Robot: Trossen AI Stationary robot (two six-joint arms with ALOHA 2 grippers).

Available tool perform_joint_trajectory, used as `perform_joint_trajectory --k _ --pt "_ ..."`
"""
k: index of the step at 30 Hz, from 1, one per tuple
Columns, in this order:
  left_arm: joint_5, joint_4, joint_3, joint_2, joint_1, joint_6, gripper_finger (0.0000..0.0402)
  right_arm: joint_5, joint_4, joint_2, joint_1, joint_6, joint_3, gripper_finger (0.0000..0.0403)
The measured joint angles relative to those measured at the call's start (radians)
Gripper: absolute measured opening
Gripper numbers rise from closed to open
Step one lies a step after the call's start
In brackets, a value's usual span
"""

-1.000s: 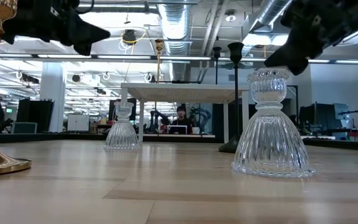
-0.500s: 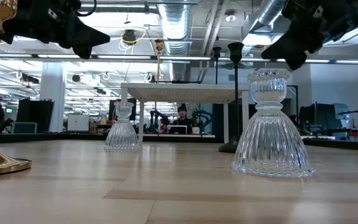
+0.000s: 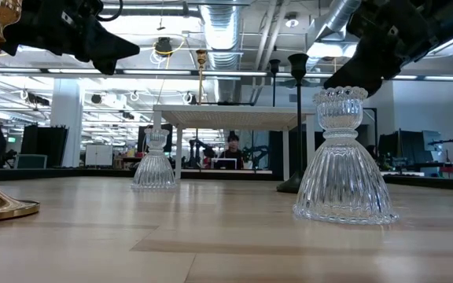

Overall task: Pick & Place candle stick holders
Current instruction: Put the top transparent candle holder on the shelf

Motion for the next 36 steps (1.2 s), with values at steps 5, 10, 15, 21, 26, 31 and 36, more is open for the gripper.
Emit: perform_joint_trajectory --k 5,10,15,21,26,31,36 --pt "0.0 0.0 0.0 0.0 0.0 0.0 0.0005 0.0 -0.001 0.0 0.0 0.0 0.0 0.0" --pt "0.0 0.0 0.0 0.002 0.0 0.0 0.0005 -0.003 -0.001 0.0 0.0 0.0 0.0 0.0" --pt "0.0 0.0 0.0 0.021 0.0 0.0 0.0005 -0.007 -0.001 0.0 0.0 0.0 0.0 0.0" --pt "0.0 -0.008 0.0 0.087 0.0 -0.002 0.0005 -0.007 -0.002 0.0 0.0 -0.001 0.0 0.0" --pt "0.0 -0.046 0.0 0.188 0.0 -0.003 0.0005 -0.007 -0.003 0.0 0.0 -0.008 0.0 0.0" --pt "0.035 -0.13 0.001 0.238 0.0 0.038 0.0005 -0.007 -0.016 0.0 0.0 -0.009 0.0 0.0" --pt "0.037 -0.242 0.0 0.215 0.0 0.084 0.0005 -0.007 -0.034 0.0 0.0 -0.01 0.0 0.0"
